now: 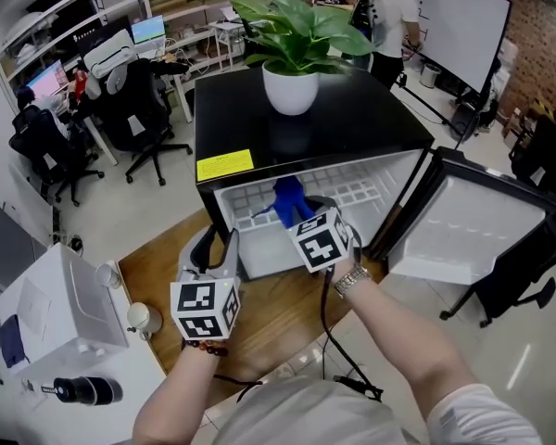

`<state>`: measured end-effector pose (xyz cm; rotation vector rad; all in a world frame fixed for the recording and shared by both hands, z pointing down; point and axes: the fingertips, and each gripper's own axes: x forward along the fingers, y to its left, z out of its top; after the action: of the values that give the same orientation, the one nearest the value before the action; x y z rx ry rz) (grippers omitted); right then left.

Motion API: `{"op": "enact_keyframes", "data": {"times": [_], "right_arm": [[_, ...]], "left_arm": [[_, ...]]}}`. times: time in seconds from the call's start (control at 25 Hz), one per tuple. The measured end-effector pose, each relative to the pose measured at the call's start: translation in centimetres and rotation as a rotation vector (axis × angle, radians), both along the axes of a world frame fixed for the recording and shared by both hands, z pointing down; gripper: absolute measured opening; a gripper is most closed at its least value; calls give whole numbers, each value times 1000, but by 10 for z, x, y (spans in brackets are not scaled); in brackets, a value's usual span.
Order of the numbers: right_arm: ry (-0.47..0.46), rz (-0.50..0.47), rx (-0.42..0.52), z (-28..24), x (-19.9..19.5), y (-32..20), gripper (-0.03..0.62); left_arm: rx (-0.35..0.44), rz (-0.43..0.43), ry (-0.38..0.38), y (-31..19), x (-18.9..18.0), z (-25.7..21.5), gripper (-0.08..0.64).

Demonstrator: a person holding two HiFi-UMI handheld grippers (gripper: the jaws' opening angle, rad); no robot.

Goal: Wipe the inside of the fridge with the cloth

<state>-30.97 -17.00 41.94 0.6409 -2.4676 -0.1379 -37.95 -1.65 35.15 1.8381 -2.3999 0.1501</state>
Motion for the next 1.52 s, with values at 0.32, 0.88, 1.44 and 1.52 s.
{"op": "enact_keyframes", "data": {"times": [0.32,0.88,1.44,1.52], "right_arm": [[18,52,29,-5,34,-35,72],[42,134,48,-4,80,-84,72],[58,200,39,-3,110,-107,72],[29,186,46,-11,110,-105,72]], "left_arm": [[-4,-39,7,1,0,-1,160],[10,-117,3,9,7,-3,158],[3,-44,23,-7,51,8,140],[5,-18,23,-15,59,7,140]]}}
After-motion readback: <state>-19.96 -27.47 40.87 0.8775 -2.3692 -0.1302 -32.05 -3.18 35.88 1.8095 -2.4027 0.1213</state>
